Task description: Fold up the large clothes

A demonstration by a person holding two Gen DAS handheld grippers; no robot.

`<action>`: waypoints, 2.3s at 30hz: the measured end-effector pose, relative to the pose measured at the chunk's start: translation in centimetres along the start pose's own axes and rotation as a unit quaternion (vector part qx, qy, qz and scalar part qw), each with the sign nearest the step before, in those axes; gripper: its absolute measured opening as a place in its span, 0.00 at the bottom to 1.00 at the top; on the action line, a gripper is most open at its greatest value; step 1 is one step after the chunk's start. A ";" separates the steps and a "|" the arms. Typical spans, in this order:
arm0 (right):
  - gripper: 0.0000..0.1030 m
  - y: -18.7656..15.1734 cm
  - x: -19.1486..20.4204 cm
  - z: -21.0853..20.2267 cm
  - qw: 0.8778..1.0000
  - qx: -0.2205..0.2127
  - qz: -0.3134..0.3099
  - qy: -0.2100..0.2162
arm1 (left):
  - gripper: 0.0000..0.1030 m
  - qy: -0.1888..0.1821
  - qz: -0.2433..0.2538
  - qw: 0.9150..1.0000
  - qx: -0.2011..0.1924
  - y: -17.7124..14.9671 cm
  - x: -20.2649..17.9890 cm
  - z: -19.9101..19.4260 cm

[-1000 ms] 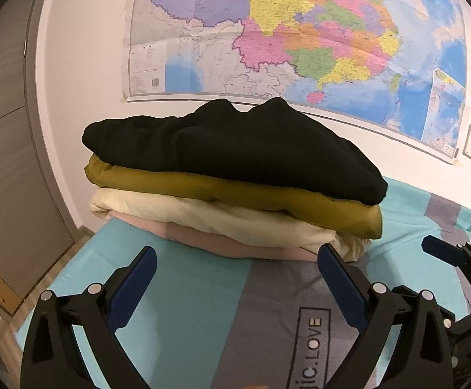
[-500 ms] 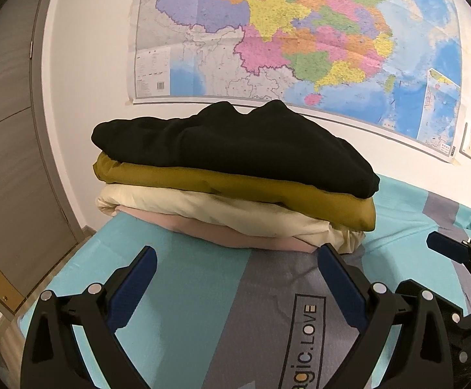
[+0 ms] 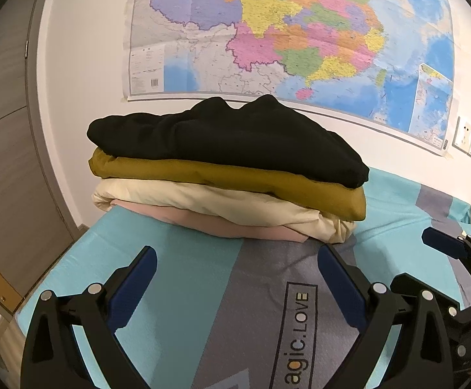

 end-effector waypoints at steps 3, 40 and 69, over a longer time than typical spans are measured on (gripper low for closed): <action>0.94 0.0 0.0 -0.1 1.000 0.001 0.001 0.000 | 0.93 0.000 -0.001 1.000 0.003 -0.1 0.0 0.0; 0.94 -0.1 0.0 -0.3 1.000 0.004 0.006 0.005 | 0.93 -0.004 0.008 1.000 0.009 -0.8 -0.5 0.1; 0.94 -0.8 -0.2 -0.9 1.000 0.003 0.022 -0.003 | 0.93 -0.020 0.011 0.999 0.026 -1.8 -1.7 0.5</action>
Point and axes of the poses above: each gripper's, at about its wrist camera, not at the fingertips, and z roughly the way its jaws point, x to its left, y to its top, the point moved 4 cm from there along z, roughly the way its jaws point, and after that the axes turned 14 degrees about -z, right-handed, at the moved point
